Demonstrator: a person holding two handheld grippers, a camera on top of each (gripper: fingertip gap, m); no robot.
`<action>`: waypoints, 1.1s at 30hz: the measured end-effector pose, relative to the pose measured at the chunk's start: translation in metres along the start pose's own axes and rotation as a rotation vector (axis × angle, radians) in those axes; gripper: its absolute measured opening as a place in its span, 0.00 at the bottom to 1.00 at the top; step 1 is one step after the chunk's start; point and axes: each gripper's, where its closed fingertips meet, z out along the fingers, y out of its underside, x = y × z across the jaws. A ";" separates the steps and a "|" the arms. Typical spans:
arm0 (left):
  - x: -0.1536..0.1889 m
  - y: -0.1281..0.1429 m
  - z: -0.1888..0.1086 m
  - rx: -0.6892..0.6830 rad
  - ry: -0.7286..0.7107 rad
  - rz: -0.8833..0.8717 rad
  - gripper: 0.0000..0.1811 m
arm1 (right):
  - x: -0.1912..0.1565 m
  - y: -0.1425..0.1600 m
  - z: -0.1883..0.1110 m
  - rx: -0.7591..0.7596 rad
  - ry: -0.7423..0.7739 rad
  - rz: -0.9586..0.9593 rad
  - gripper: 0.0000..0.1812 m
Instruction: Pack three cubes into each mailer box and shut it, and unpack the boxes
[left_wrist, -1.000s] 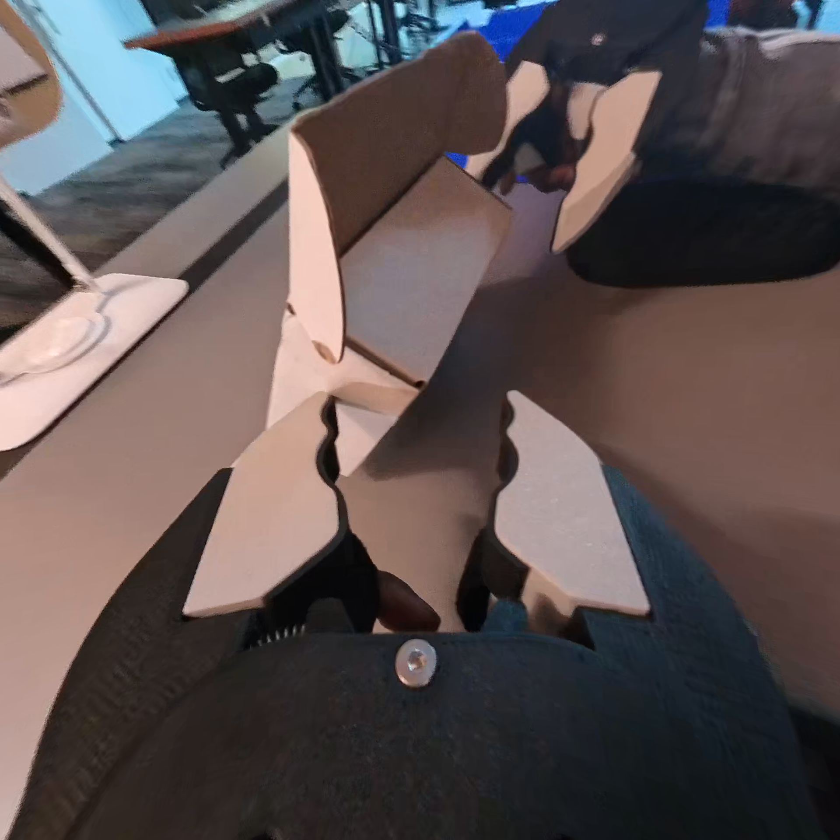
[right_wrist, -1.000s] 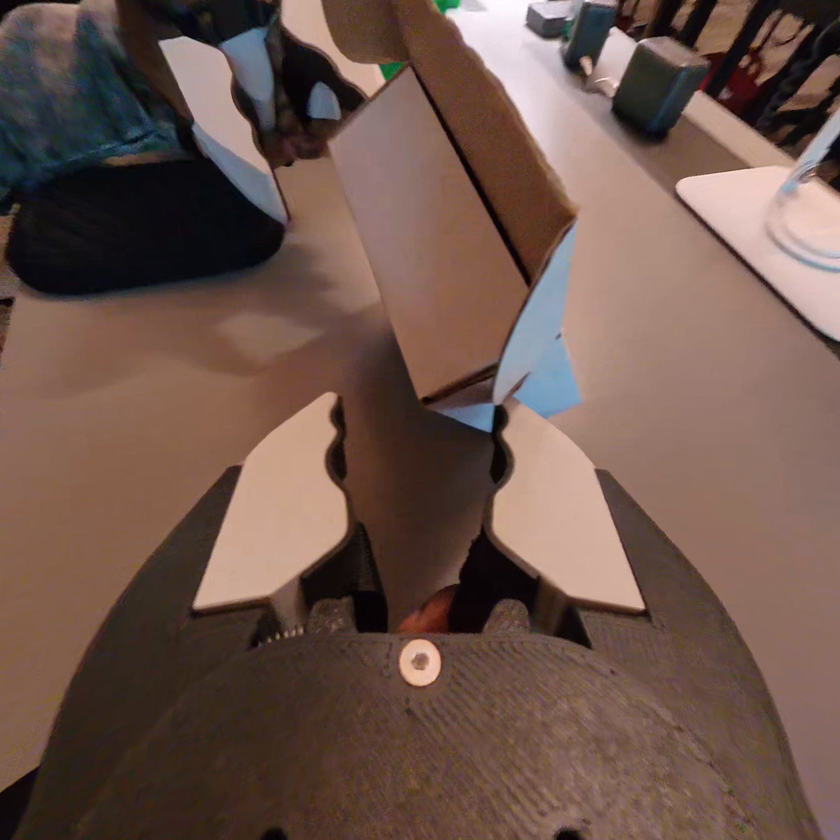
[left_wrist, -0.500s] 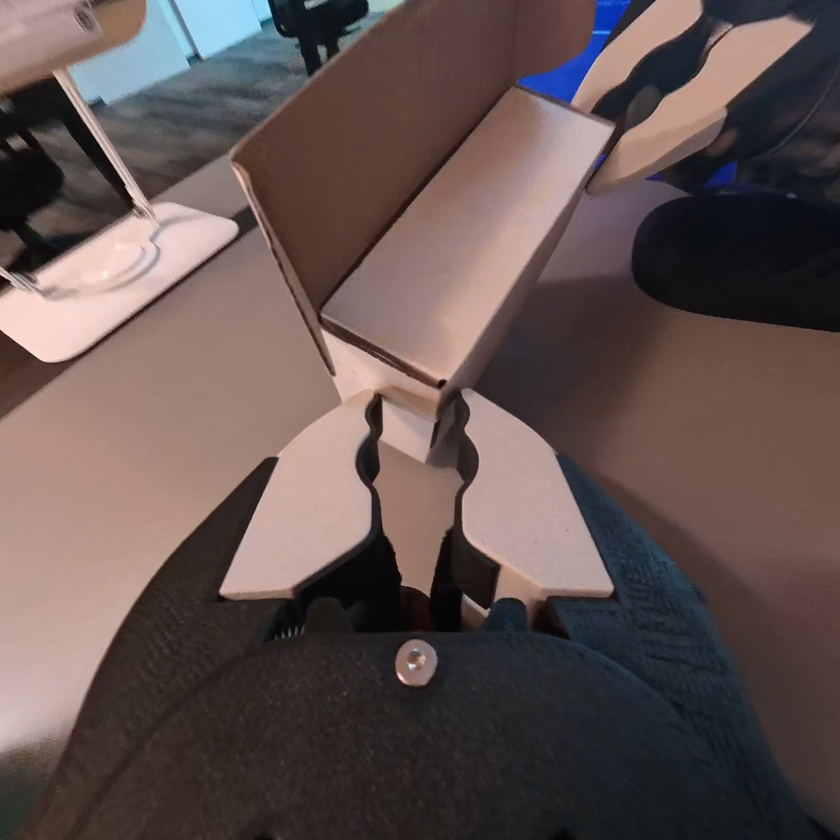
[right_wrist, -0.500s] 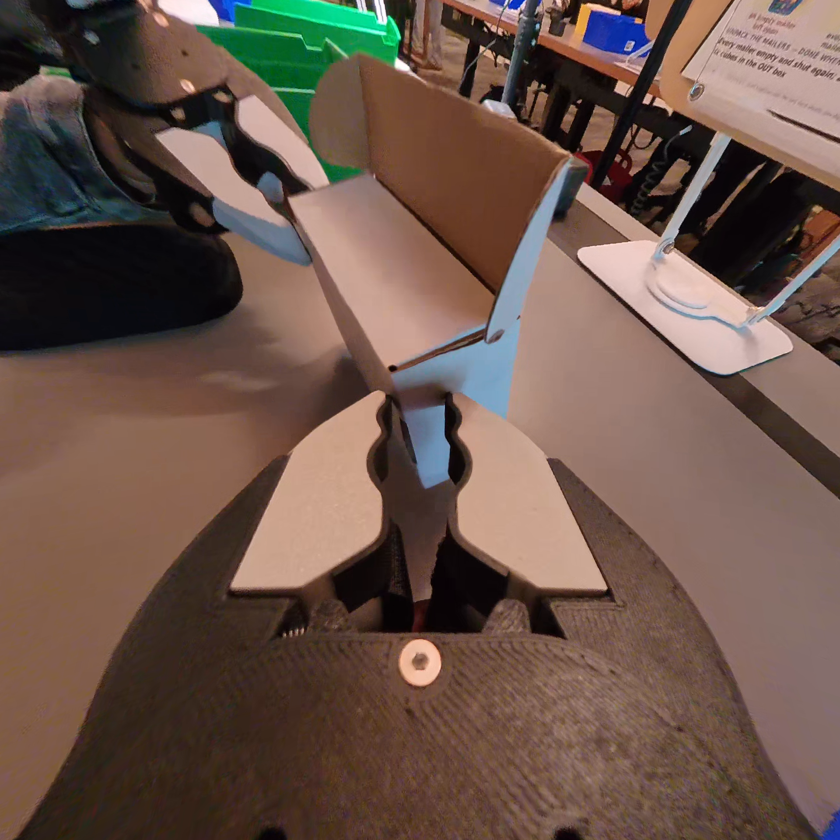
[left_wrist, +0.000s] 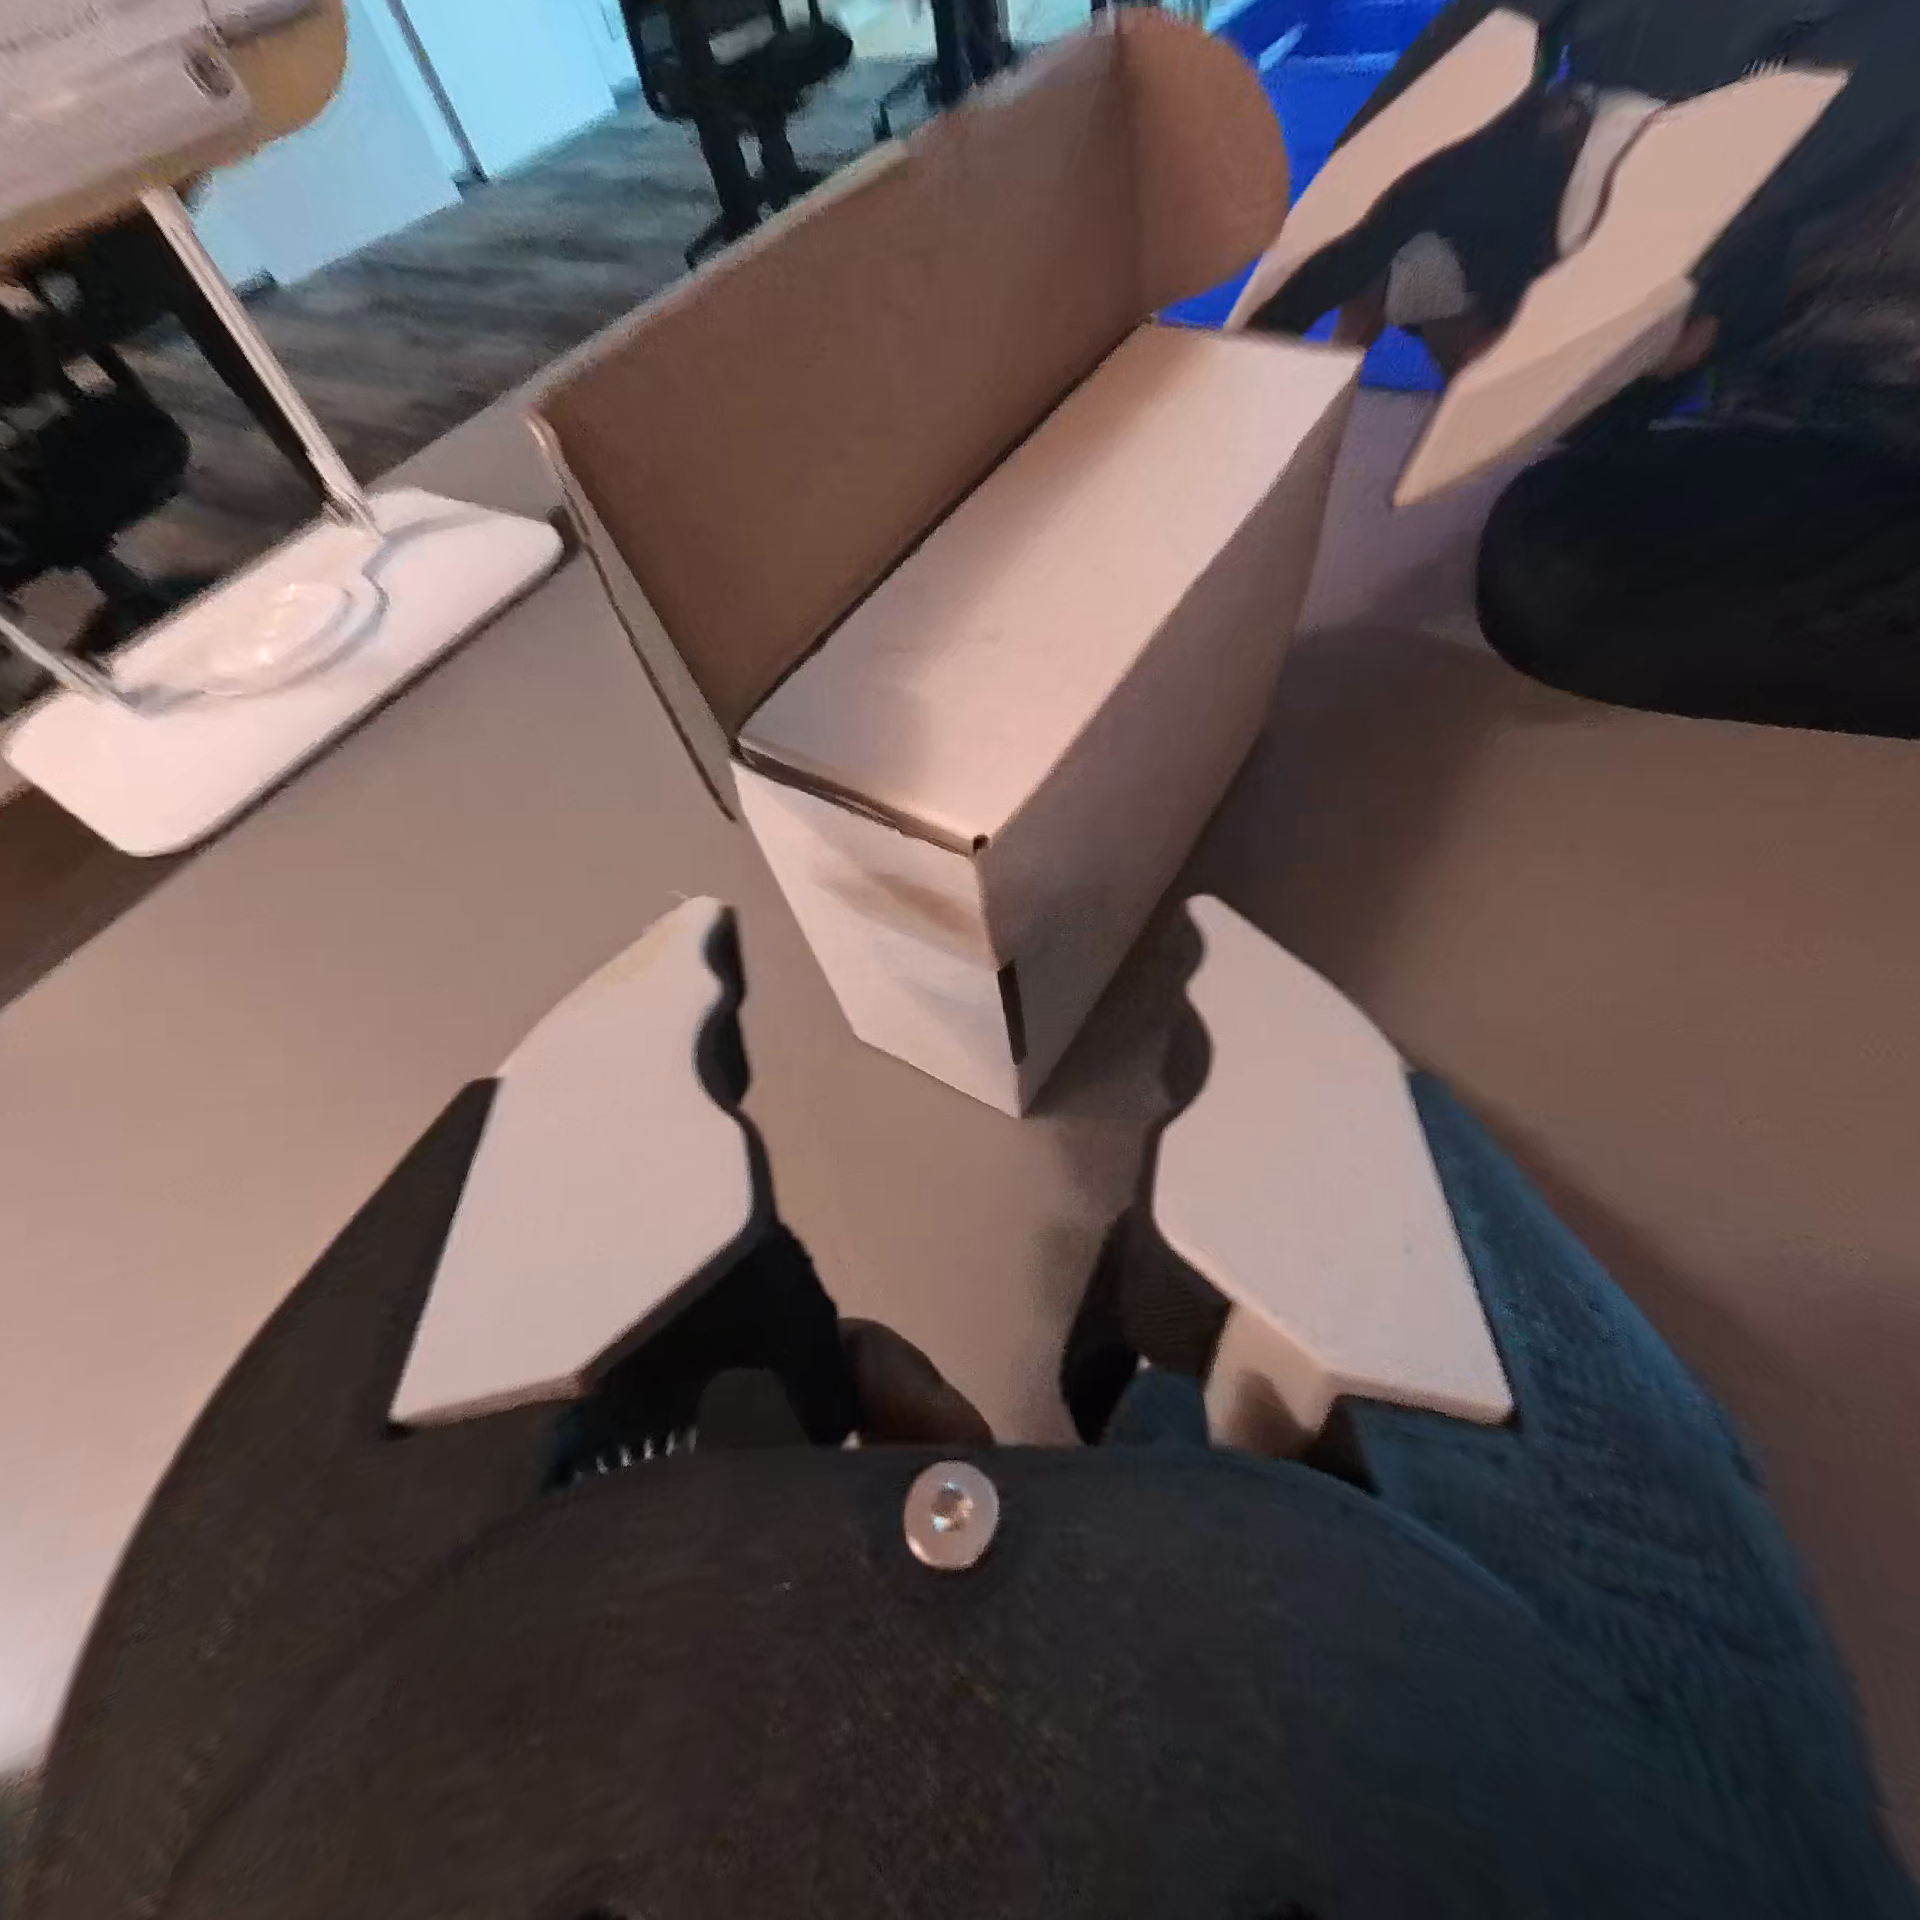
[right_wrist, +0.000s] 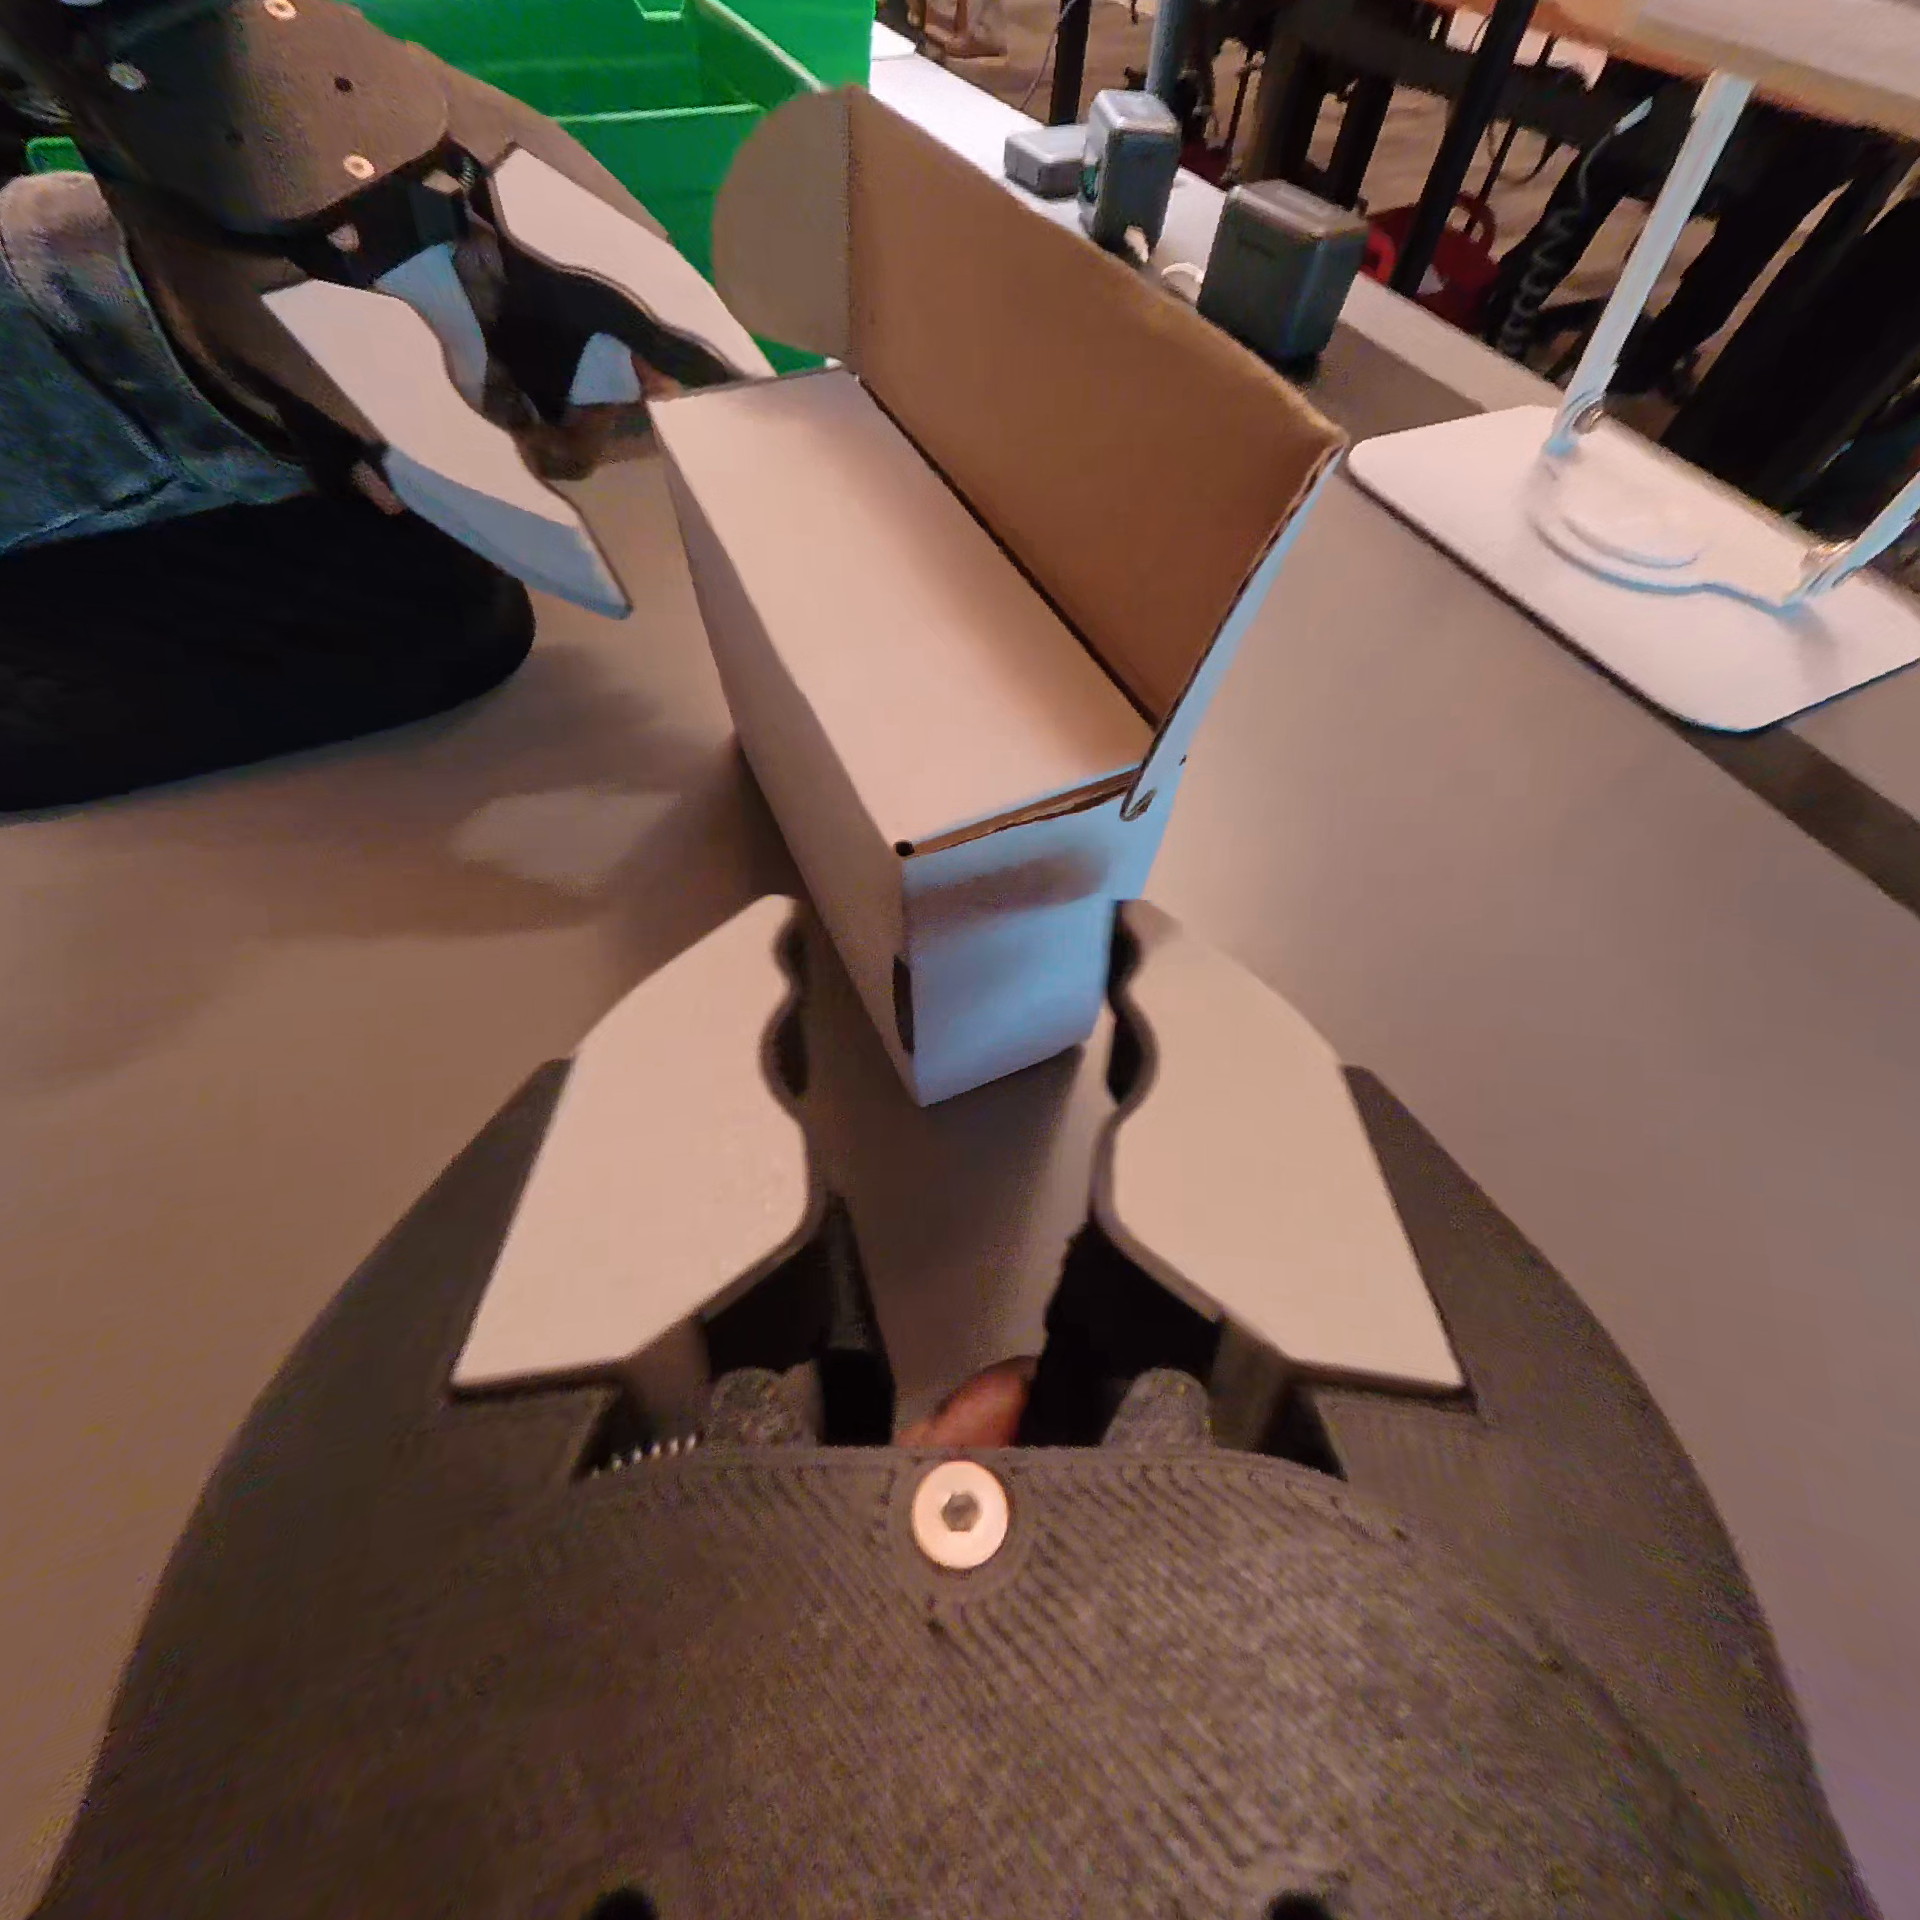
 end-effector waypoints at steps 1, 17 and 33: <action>-0.003 -0.006 -0.002 0.045 -0.024 0.019 0.47 | 0.002 -0.003 -0.001 0.022 0.015 -0.024 0.39; -0.002 -0.033 -0.001 0.139 -0.177 0.292 0.36 | -0.005 -0.020 0.001 0.058 0.142 -0.283 0.31; 0.001 -0.029 0.000 0.105 -0.231 0.422 0.33 | -0.002 -0.016 -0.004 0.031 0.174 -0.402 0.26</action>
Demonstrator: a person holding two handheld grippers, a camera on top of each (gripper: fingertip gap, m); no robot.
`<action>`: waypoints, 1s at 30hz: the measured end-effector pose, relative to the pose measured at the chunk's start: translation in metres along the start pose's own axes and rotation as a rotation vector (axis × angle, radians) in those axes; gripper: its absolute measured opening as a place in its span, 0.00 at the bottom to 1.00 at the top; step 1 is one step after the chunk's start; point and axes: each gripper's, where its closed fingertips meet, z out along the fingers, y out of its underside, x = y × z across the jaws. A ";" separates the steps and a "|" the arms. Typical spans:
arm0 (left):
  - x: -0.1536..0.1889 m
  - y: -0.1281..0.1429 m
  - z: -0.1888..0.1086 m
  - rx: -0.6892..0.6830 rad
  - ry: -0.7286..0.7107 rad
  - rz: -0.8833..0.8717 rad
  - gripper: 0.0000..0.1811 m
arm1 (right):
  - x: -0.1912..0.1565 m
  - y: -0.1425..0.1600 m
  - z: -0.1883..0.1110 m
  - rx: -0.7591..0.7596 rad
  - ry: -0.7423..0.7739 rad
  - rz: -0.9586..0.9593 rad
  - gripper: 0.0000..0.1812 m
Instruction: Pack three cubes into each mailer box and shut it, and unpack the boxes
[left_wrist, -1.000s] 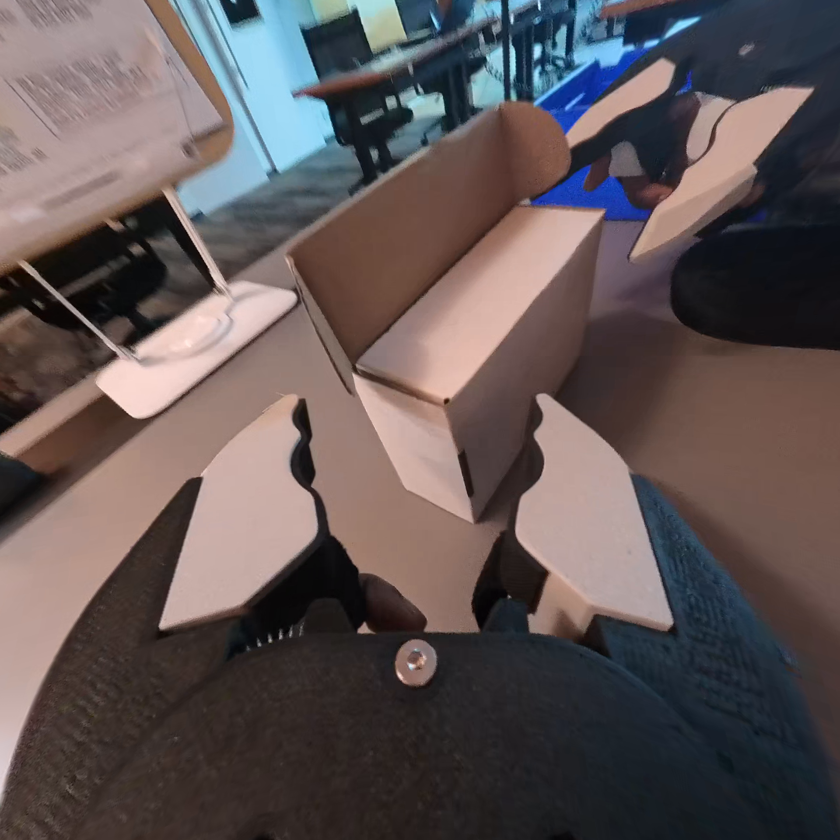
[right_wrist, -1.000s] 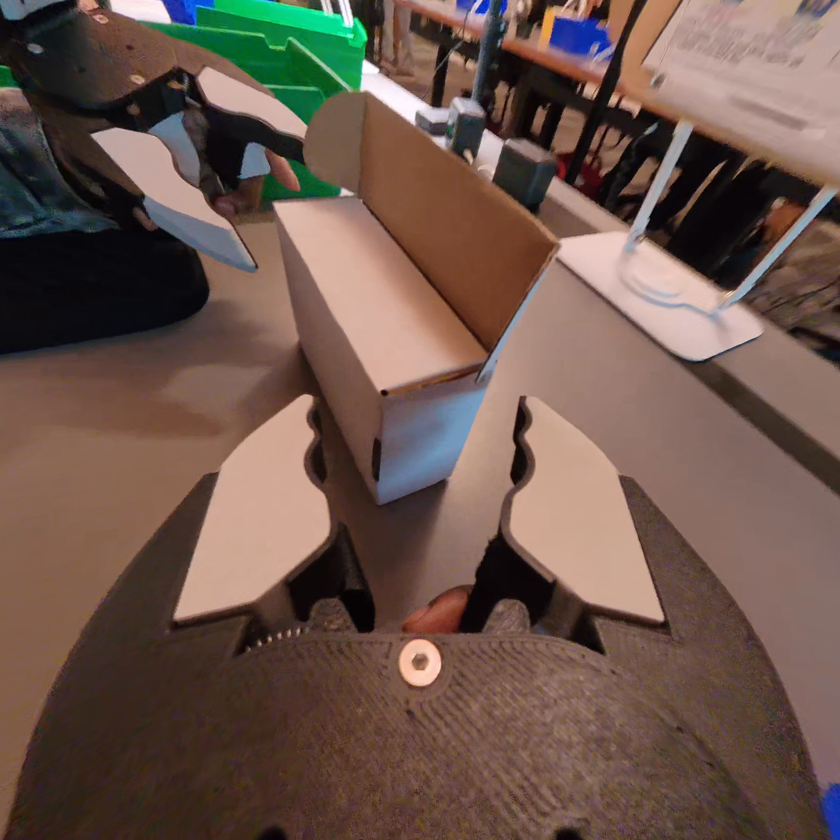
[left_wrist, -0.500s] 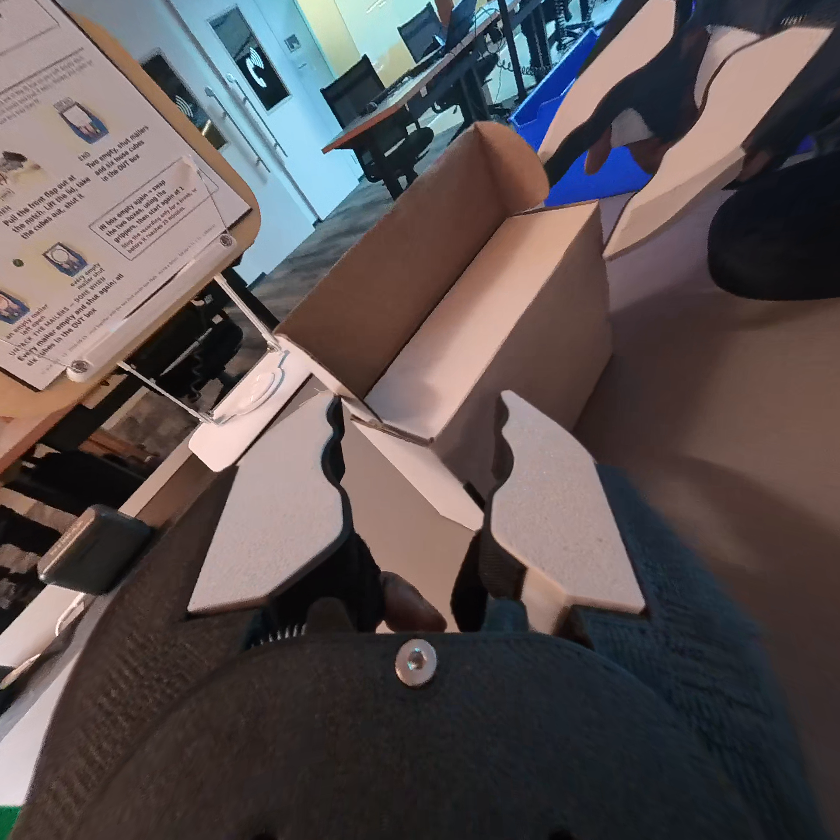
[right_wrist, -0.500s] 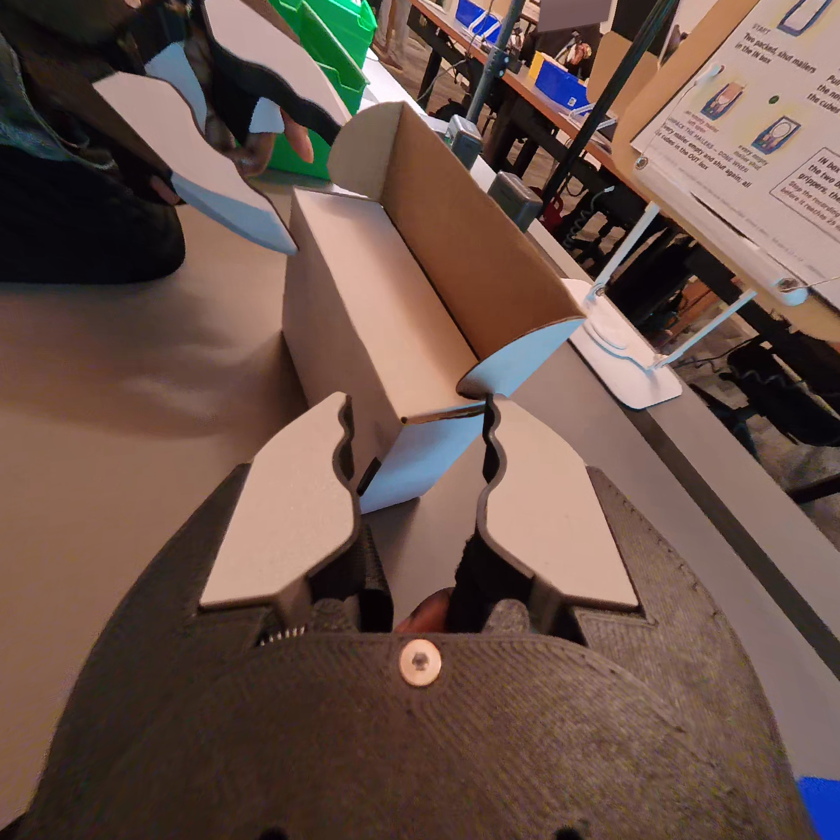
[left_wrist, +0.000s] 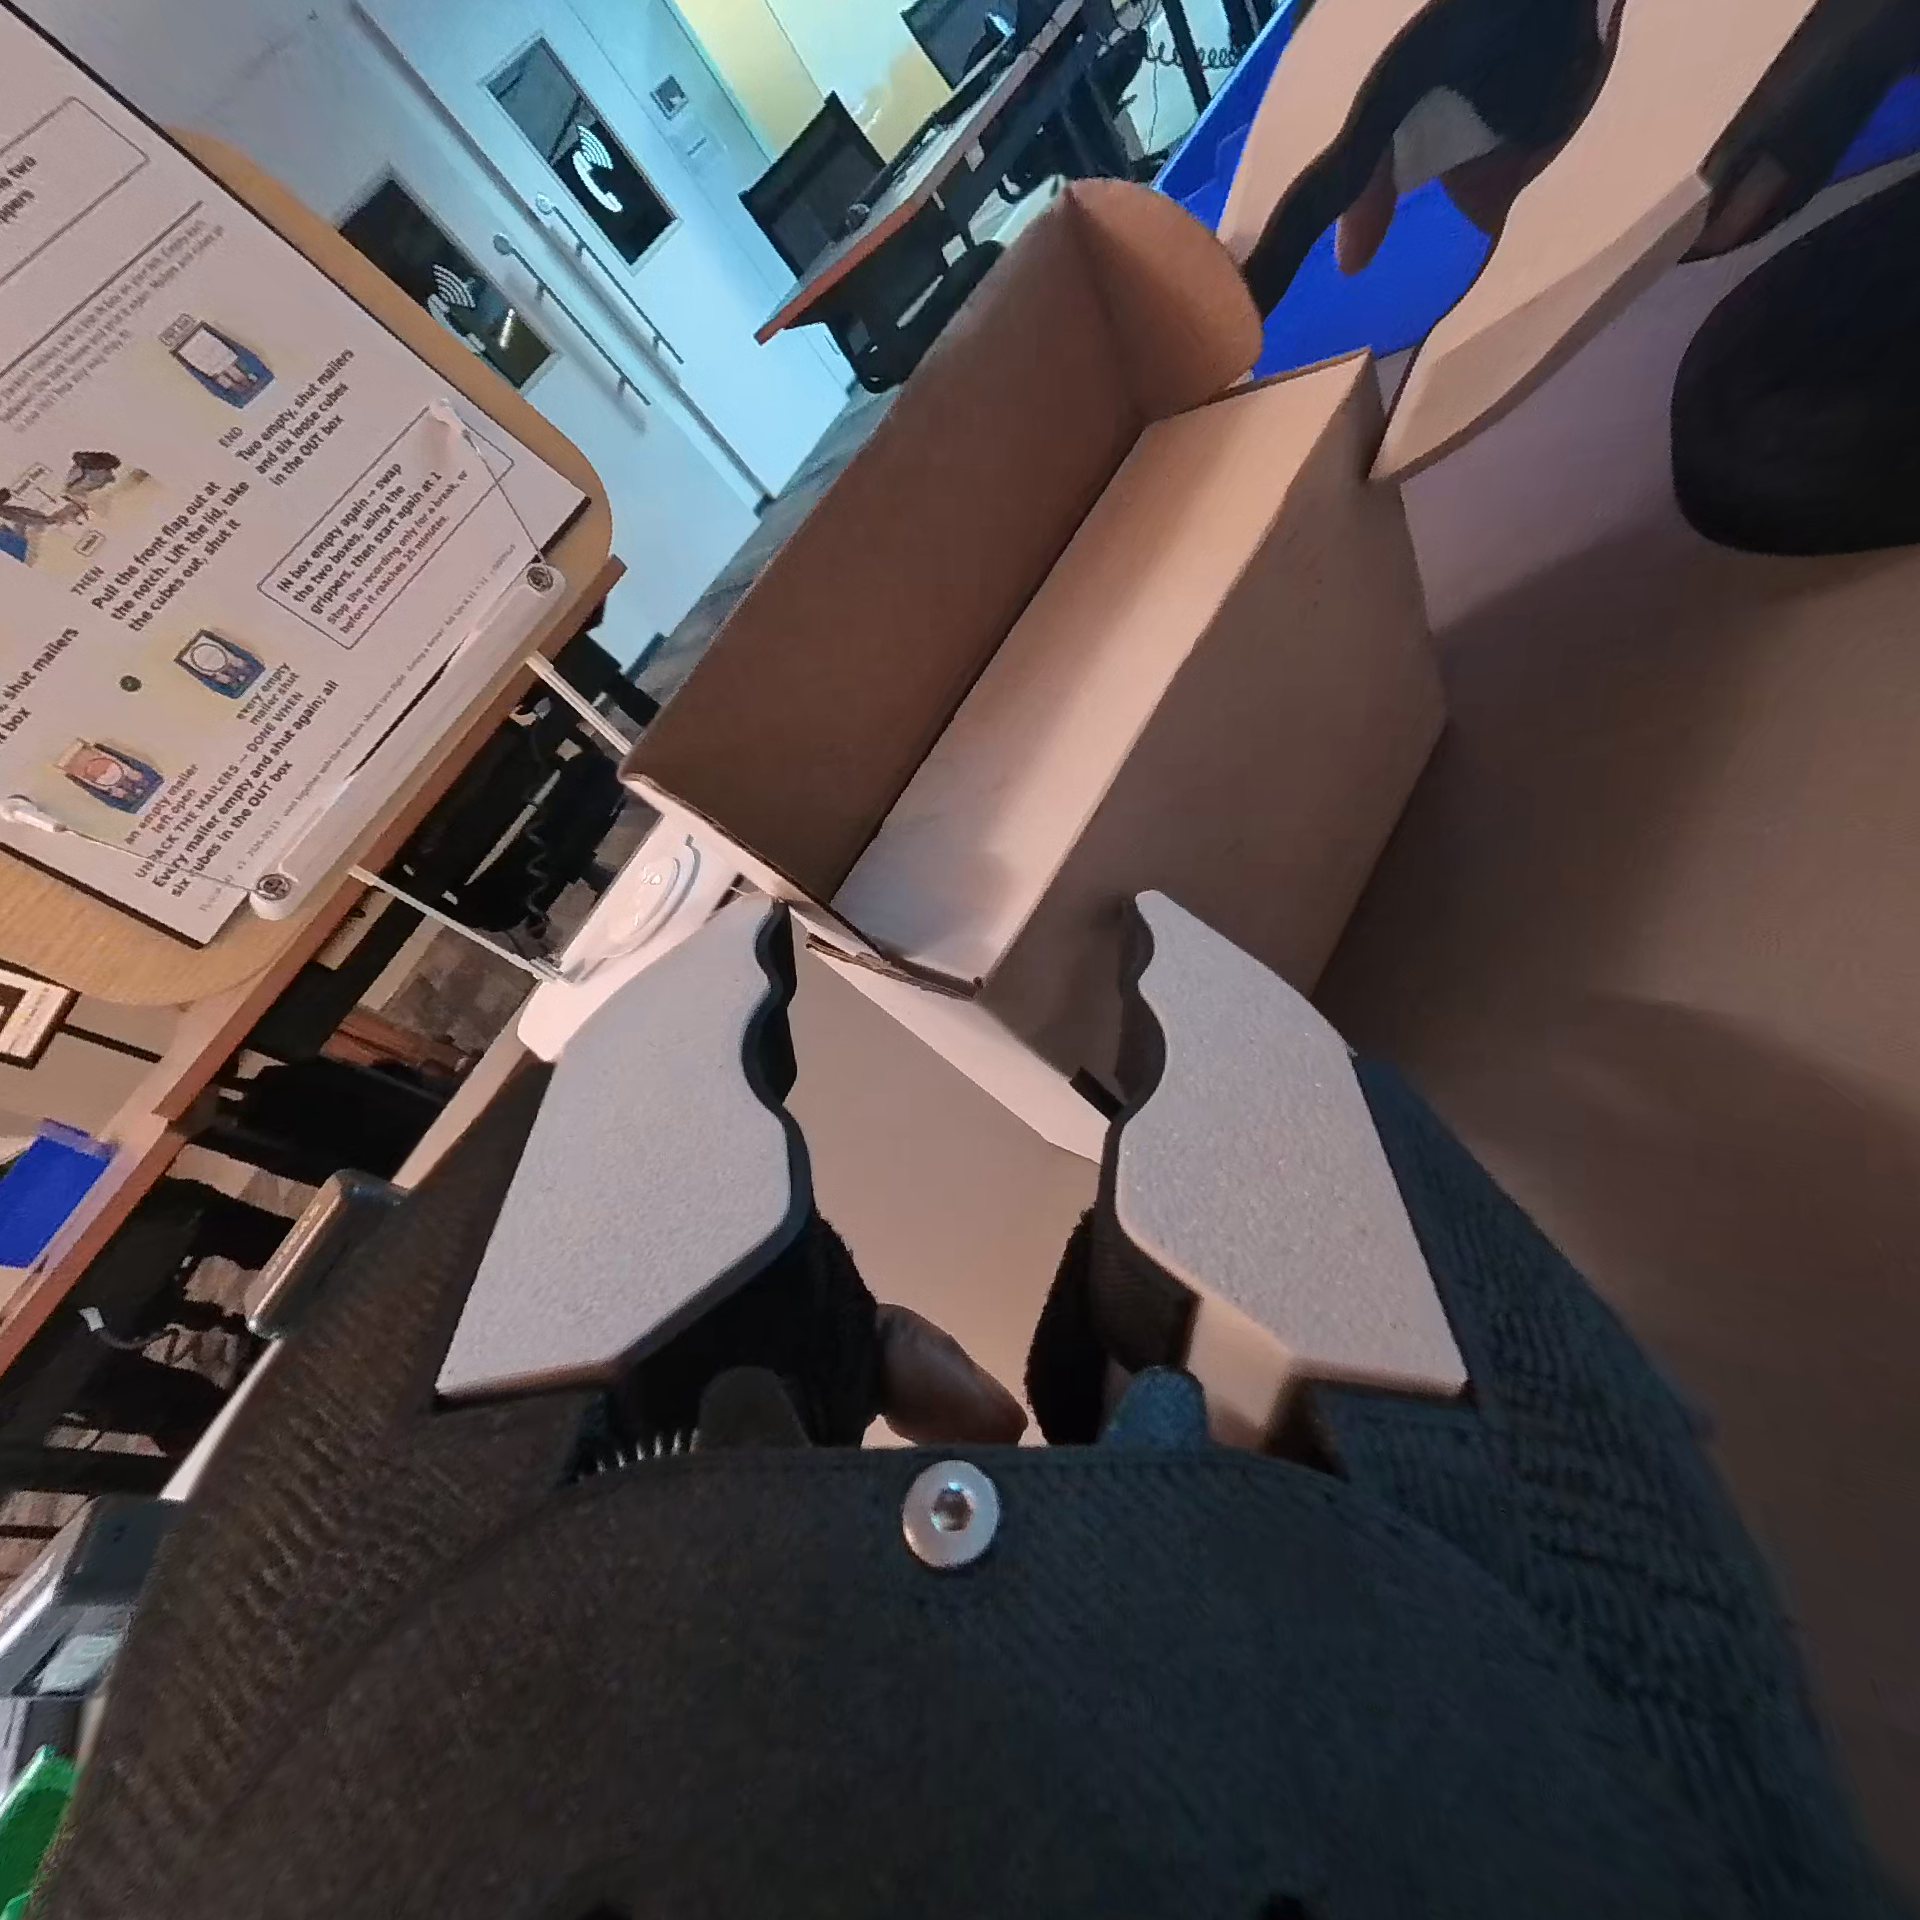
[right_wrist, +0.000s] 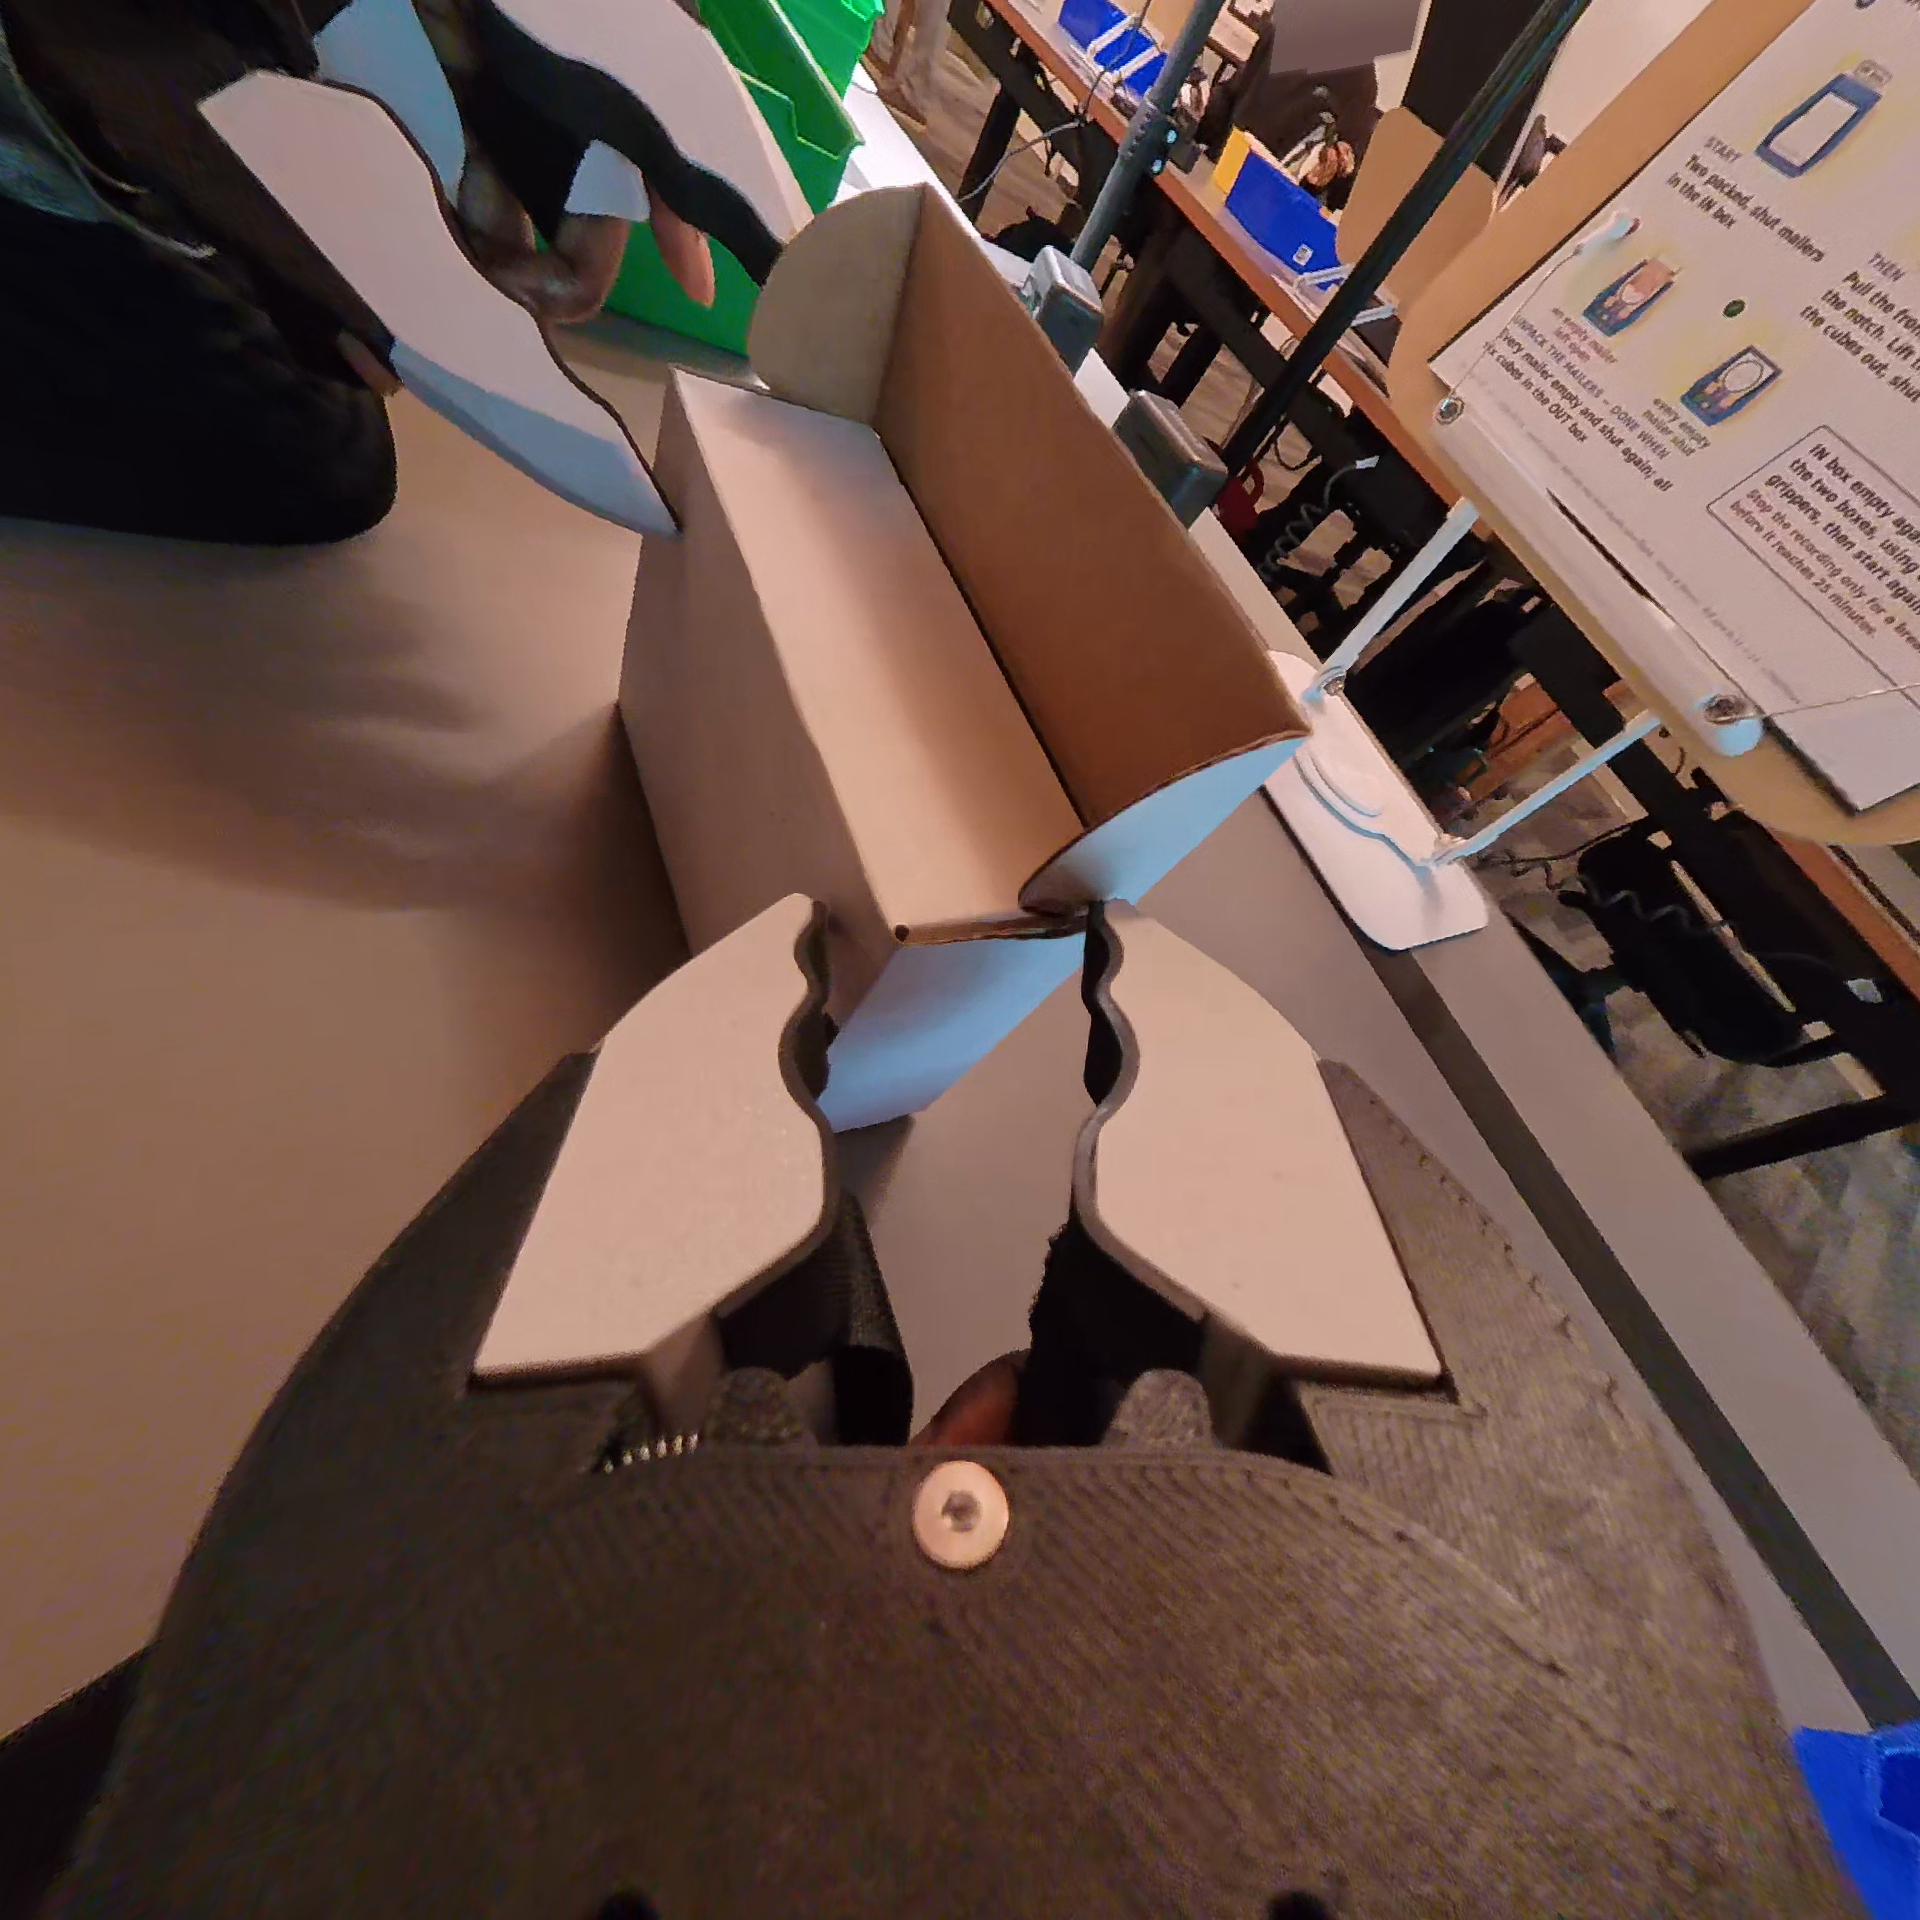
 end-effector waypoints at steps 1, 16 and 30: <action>0.000 0.000 0.000 -0.003 -0.003 0.010 0.33 | 0.000 0.001 0.000 -0.009 0.008 -0.025 0.26; 0.002 0.011 -0.003 -0.053 -0.016 0.127 0.28 | -0.002 0.003 -0.001 -0.034 0.031 -0.120 0.33; -0.015 -0.005 0.003 -0.041 0.117 0.068 0.54 | 0.014 -0.009 0.003 -0.096 -0.009 -0.147 0.47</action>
